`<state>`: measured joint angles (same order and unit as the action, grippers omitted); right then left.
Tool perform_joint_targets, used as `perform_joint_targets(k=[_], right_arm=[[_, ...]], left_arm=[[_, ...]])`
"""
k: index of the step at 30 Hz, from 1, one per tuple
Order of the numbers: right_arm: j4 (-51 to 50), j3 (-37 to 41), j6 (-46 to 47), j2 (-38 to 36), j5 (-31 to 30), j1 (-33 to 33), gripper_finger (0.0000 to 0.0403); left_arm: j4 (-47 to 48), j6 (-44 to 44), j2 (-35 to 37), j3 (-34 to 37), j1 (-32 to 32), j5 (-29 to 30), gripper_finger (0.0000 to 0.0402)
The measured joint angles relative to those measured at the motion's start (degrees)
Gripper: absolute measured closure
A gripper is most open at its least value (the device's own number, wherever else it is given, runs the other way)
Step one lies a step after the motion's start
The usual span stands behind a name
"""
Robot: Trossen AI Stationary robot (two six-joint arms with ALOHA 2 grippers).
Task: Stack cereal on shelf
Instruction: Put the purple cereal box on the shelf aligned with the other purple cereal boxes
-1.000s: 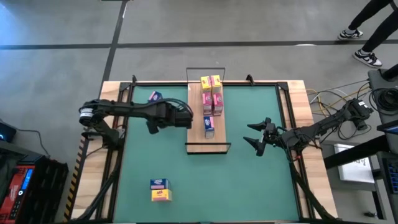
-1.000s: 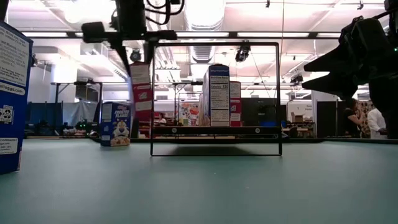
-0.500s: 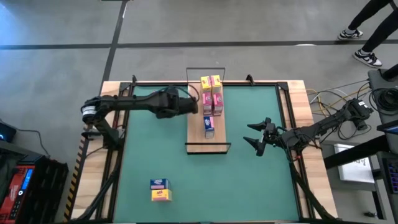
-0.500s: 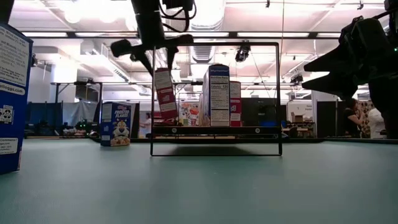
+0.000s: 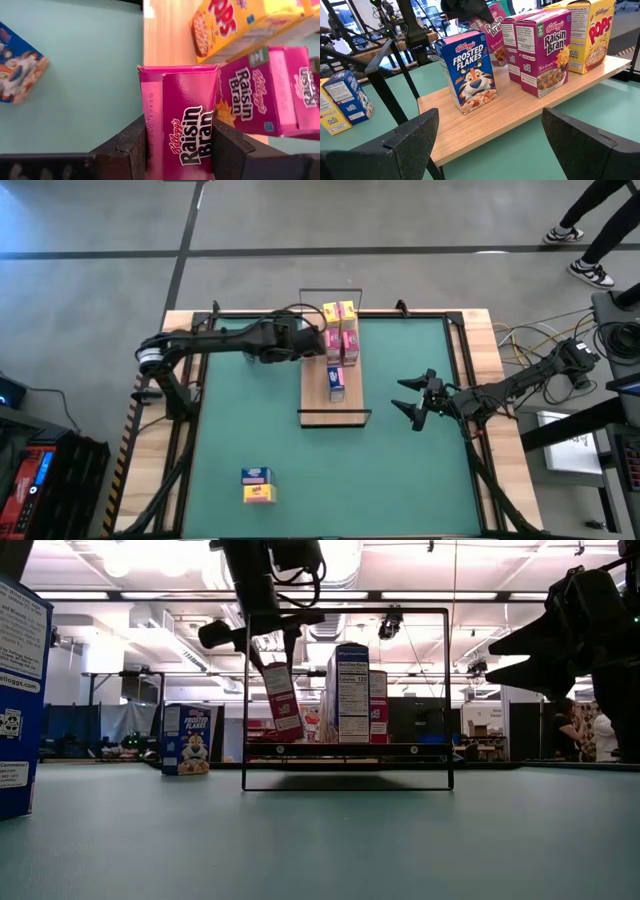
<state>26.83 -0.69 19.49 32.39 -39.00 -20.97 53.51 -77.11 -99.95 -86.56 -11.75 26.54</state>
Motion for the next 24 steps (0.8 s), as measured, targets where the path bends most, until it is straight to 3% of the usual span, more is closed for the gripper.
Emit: perform_joint_targets(k=[24], right_arm=[[0.0,0.0,0.0,0.0,0.0,0.0,0.0062]], left_arm=[[-2.5,0.0,-1.5,0.0,-0.5,-4.4,0.0251]])
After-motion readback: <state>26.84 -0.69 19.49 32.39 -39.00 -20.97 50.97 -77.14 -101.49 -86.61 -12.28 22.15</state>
